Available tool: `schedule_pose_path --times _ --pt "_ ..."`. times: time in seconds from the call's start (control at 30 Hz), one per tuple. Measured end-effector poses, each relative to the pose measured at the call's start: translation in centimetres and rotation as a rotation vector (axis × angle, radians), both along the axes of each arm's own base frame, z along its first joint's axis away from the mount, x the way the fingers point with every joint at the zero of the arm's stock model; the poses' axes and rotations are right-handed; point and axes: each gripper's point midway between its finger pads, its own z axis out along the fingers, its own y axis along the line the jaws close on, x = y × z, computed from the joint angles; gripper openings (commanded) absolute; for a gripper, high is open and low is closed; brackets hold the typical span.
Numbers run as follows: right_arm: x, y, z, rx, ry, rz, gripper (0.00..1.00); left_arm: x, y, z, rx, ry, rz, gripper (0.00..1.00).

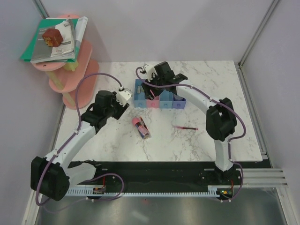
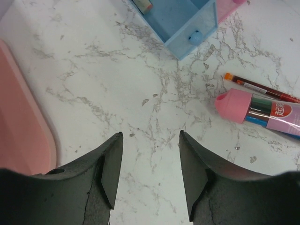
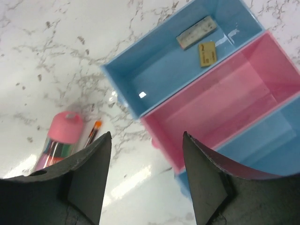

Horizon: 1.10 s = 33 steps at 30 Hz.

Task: Sort the stationery into containers
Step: Pick up the stationery from the center of the board.

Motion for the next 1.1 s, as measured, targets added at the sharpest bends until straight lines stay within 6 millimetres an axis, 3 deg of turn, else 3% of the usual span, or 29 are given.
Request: schedule_pose_path --times 0.13,0.2,0.3,0.43,0.6,0.8,0.97,1.1 --pt "-4.4 -1.6 2.3 -0.008 -0.008 0.032 0.69 -0.6 0.7 2.9 -0.025 -0.081 0.016 0.59" --pt "-7.1 -2.2 2.5 -0.023 0.002 0.058 0.70 -1.1 1.0 3.6 -0.035 -0.103 0.020 0.59" --pt "-11.6 -2.4 1.8 -0.045 0.024 0.117 0.71 -2.3 1.5 3.7 -0.041 -0.098 0.016 0.59" --pt "-15.5 -2.2 0.0 -0.064 0.081 0.188 0.71 -3.8 1.0 3.4 -0.063 -0.061 -0.027 0.60" --pt "-17.3 -2.0 -1.5 -0.059 0.148 0.203 0.70 -5.3 0.5 3.5 -0.082 -0.014 -0.074 0.60" --pt "-18.5 0.6 -2.3 -0.009 0.189 0.204 0.70 -5.3 0.3 6.0 -0.087 -0.044 -0.090 0.60" --pt "-19.8 2.4 -4.7 -0.020 0.253 0.193 0.71 -5.2 0.5 7.7 -0.071 -0.080 -0.107 0.60" --pt "-20.2 2.7 -6.7 -0.048 0.296 0.160 0.71 -5.0 0.5 8.6 -0.059 -0.103 -0.119 0.60"
